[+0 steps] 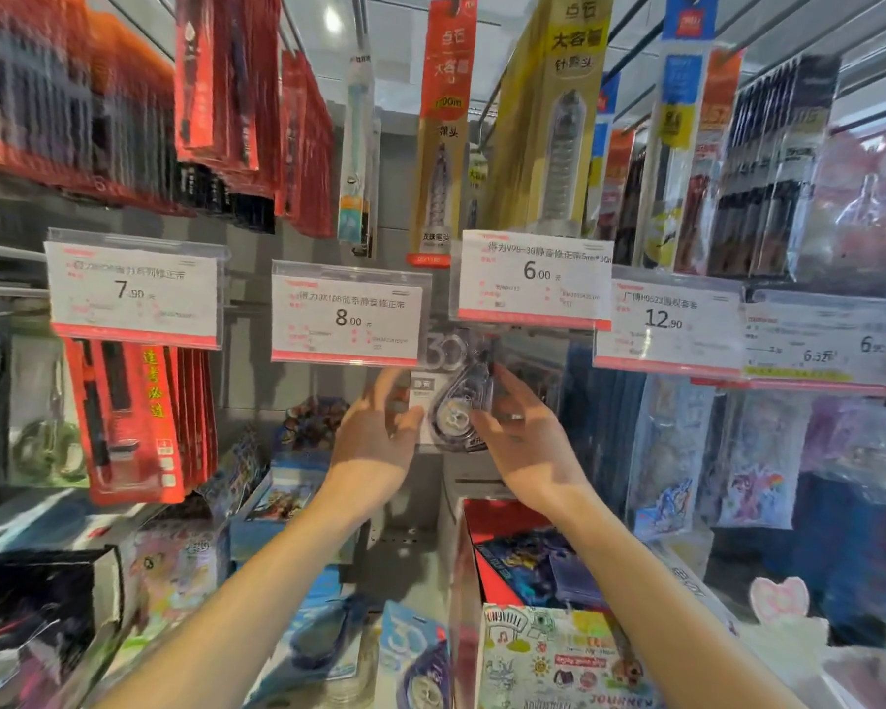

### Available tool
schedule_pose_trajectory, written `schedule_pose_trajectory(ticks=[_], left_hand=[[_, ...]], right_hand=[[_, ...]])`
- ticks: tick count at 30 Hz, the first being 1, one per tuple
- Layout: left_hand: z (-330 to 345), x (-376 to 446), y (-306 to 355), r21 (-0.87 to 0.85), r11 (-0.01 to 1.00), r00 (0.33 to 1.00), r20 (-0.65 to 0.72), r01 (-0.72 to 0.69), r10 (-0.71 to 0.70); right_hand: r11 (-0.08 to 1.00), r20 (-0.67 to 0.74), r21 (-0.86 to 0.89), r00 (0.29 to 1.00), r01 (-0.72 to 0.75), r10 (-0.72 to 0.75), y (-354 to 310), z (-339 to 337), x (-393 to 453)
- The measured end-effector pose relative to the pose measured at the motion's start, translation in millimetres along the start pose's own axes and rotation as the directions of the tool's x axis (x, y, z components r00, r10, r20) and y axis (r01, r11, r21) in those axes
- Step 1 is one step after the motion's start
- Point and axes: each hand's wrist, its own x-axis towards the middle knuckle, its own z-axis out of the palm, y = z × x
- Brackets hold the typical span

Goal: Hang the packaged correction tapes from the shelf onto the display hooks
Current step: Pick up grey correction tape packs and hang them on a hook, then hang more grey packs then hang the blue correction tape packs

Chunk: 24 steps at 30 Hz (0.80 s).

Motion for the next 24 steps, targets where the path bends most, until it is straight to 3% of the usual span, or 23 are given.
schedule_pose_trajectory(ticks=[3,7,12,16,24], left_hand=[[-7,-8,-2,-0.056,0.997,0.998,-0.026,-0.053,0.051],[-21,-32,-3,-0.265,0.964,1.0,-0.006,0.008,-0.01],[-43,-72,8,-0.296,0.955,0.999,-0.022,0.032,-0.04],[-56,-116,24,-0.393,0.919,0.998,-0.038,0.032,-0.051],[-85,-186,20,-0.508,0.86,0.996,-0.04,0.05,-0.081]], right_hand=[[0.998,0.025,0.028,0.998,-0.056,0.055,-3,-11,-9],[0.999,0.022,-0.001,0.998,-0.054,0.054,-11,-34,-39],[0.997,-0.037,0.075,0.999,-0.023,0.026,-24,-60,-83],[0.962,-0.021,0.268,0.998,-0.056,0.064,-32,-71,-123],[0.943,-0.073,0.325,0.993,-0.069,0.098,-26,-56,-197]])
